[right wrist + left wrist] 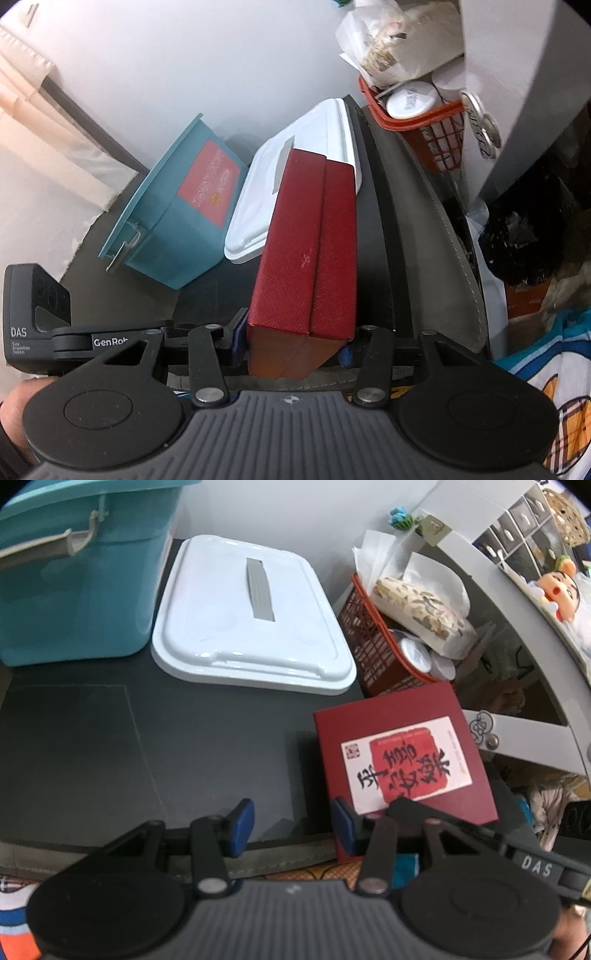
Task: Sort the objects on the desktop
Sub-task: 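Close the right tool fingers on the edge of the red box, then tip the red box up and lift it with the right tool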
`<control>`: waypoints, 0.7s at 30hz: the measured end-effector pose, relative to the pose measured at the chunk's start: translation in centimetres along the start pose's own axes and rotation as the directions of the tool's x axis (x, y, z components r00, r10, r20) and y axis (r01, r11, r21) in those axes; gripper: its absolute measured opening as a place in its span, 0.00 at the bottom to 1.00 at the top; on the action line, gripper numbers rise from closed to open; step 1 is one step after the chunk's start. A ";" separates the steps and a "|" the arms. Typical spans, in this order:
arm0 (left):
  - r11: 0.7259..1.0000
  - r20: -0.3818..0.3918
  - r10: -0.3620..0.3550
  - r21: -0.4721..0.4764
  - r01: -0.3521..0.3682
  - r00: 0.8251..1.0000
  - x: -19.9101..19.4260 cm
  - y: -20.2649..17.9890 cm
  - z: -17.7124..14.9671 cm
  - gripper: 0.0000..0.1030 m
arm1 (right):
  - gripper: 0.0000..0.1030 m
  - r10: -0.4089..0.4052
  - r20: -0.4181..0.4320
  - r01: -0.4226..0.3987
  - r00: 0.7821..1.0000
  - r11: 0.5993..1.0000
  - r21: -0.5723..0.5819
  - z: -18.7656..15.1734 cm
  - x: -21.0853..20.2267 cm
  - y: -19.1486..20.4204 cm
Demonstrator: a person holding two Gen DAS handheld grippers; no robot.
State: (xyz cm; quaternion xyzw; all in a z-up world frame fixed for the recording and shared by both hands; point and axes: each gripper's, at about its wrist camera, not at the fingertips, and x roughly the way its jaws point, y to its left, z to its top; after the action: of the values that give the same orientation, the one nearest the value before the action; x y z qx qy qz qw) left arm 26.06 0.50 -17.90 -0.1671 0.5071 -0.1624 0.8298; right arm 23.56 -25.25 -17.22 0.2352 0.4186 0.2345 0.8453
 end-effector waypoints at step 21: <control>0.999 0.018 0.014 0.035 -0.014 1.000 -0.3 -1.3 -0.1 0.48 | 0.43 0.008 0.040 -0.009 0.999 1.000 0.024 0.1 -1.6 -0.7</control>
State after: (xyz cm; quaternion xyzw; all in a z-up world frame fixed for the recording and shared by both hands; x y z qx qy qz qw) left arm 25.74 -0.51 -17.08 -0.1502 0.4977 -0.1640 0.8383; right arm 22.88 -26.76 -16.61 0.2516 0.4033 0.2283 0.8497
